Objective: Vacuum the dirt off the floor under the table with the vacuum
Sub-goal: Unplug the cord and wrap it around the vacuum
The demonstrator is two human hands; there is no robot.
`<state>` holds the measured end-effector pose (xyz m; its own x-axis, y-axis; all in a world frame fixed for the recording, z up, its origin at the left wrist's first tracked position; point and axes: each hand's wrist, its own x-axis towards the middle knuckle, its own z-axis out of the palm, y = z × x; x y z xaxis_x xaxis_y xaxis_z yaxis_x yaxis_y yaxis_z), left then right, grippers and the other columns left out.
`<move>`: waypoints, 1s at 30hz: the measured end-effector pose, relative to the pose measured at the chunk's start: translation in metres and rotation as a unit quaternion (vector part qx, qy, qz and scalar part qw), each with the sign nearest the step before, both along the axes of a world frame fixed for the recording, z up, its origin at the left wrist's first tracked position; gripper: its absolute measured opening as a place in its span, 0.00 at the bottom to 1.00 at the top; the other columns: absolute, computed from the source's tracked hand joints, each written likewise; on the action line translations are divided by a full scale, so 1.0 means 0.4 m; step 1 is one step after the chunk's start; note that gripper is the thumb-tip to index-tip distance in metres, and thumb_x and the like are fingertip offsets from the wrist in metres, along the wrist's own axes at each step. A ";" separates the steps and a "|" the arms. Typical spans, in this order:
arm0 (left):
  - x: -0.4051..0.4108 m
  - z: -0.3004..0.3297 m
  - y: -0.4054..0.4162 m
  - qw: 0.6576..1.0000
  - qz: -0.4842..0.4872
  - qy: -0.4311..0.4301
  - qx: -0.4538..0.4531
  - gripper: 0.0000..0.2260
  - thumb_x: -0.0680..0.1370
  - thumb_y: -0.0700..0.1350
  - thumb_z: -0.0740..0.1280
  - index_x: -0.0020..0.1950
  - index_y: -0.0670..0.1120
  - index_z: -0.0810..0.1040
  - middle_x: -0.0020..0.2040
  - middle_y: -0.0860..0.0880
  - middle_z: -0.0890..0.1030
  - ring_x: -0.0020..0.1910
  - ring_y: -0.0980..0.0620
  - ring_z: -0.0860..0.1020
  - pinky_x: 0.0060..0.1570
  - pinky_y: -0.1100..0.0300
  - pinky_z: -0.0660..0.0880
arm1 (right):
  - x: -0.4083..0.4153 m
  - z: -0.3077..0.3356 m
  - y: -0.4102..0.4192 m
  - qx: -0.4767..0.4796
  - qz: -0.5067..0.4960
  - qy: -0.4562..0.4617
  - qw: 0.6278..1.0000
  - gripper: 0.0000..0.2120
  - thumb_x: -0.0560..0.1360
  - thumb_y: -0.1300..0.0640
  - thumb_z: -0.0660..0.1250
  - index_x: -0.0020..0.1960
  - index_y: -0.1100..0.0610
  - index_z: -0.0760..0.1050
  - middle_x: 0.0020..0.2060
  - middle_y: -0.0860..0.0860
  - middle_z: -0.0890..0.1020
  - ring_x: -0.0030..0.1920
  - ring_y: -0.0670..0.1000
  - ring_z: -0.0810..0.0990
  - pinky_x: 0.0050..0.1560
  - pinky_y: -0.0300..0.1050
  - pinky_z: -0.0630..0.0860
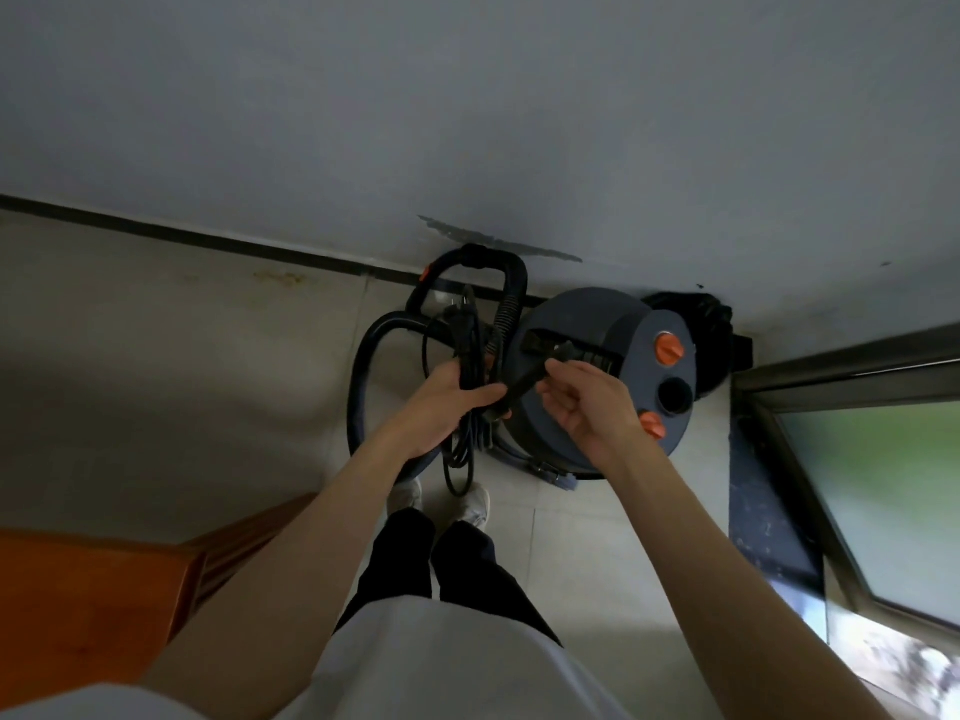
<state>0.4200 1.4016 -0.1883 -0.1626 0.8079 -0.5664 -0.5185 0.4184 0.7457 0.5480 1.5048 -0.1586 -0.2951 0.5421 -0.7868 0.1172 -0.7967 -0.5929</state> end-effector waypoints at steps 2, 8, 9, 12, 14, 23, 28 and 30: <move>0.008 0.001 -0.002 1.000 -0.005 0.017 0.000 0.06 0.77 0.34 0.64 0.48 0.45 0.76 0.39 0.51 0.82 0.40 0.56 0.82 0.44 0.65 0.77 | 0.003 -0.005 -0.003 -0.011 -0.016 0.004 1.000 0.05 0.76 0.67 0.66 0.41 0.61 0.74 0.26 0.51 0.80 0.28 0.45 0.80 0.32 0.35 0.78; 0.022 0.005 -0.002 0.999 -0.033 0.037 -0.004 0.08 0.74 0.33 0.67 0.49 0.43 0.75 0.41 0.48 0.80 0.40 0.54 0.81 0.46 0.64 0.77 | 0.014 -0.014 -0.001 -0.032 -0.058 0.020 0.998 0.08 0.77 0.68 0.64 0.40 0.60 0.73 0.24 0.49 0.78 0.27 0.44 0.78 0.30 0.35 0.77; 0.022 0.009 -0.001 0.999 -0.034 0.041 -0.006 0.08 0.74 0.33 0.67 0.49 0.44 0.75 0.40 0.49 0.80 0.40 0.54 0.82 0.46 0.64 0.77 | 0.017 -0.017 0.001 -0.036 -0.061 0.024 0.997 0.08 0.77 0.68 0.63 0.40 0.60 0.73 0.25 0.50 0.78 0.27 0.44 0.78 0.32 0.35 0.77; 0.023 0.008 -0.001 0.997 -0.030 0.067 -0.027 0.07 0.74 0.33 0.67 0.46 0.45 0.75 0.40 0.50 0.81 0.41 0.53 0.81 0.49 0.62 0.76 | 0.018 -0.025 -0.004 -0.019 -0.041 -0.021 0.999 0.04 0.77 0.67 0.64 0.44 0.62 0.75 0.31 0.53 0.78 0.28 0.45 0.78 0.35 0.36 0.79; 0.026 0.001 -0.007 0.994 -0.027 0.093 -0.044 0.06 0.75 0.35 0.68 0.45 0.45 0.75 0.40 0.49 0.80 0.43 0.51 0.80 0.53 0.57 0.75 | 0.016 -0.035 -0.020 0.050 0.034 -0.126 0.990 0.06 0.75 0.66 0.68 0.52 0.63 0.76 0.38 0.56 0.80 0.33 0.47 0.80 0.34 0.35 0.79; 0.039 -0.019 -0.031 0.990 0.049 0.076 -0.106 0.08 0.78 0.39 0.63 0.57 0.46 0.75 0.53 0.46 0.80 0.57 0.47 0.78 0.63 0.50 0.72 | -0.013 -0.047 -0.147 0.141 0.175 -0.073 0.972 0.14 0.78 0.66 0.61 0.63 0.61 0.76 0.49 0.53 0.82 0.54 0.52 0.81 0.59 0.45 0.76; 0.040 0.000 -0.035 0.987 0.068 0.087 -0.116 0.09 0.80 0.39 0.60 0.58 0.45 0.75 0.53 0.47 0.79 0.57 0.48 0.77 0.55 0.59 0.73 | -0.021 -0.066 -0.174 0.154 0.219 -0.035 0.963 0.17 0.78 0.67 0.60 0.65 0.58 0.75 0.52 0.55 0.82 0.54 0.51 0.80 0.57 0.42 0.77; 0.035 0.014 -0.032 0.980 0.049 0.148 -0.126 0.12 0.81 0.40 0.60 0.64 0.44 0.73 0.55 0.49 0.77 0.57 0.52 0.75 0.53 0.62 0.71 | -0.022 -0.072 -0.174 0.168 0.232 -0.036 0.957 0.16 0.78 0.67 0.61 0.64 0.59 0.76 0.49 0.54 0.82 0.49 0.47 0.81 0.50 0.37 0.76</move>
<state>0.4342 1.3887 -0.1826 -0.4193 0.6208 -0.6624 -0.3418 0.5680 0.7487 0.5391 1.4353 -0.1875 -0.5164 0.5920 -0.6188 0.4632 -0.4147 -0.7833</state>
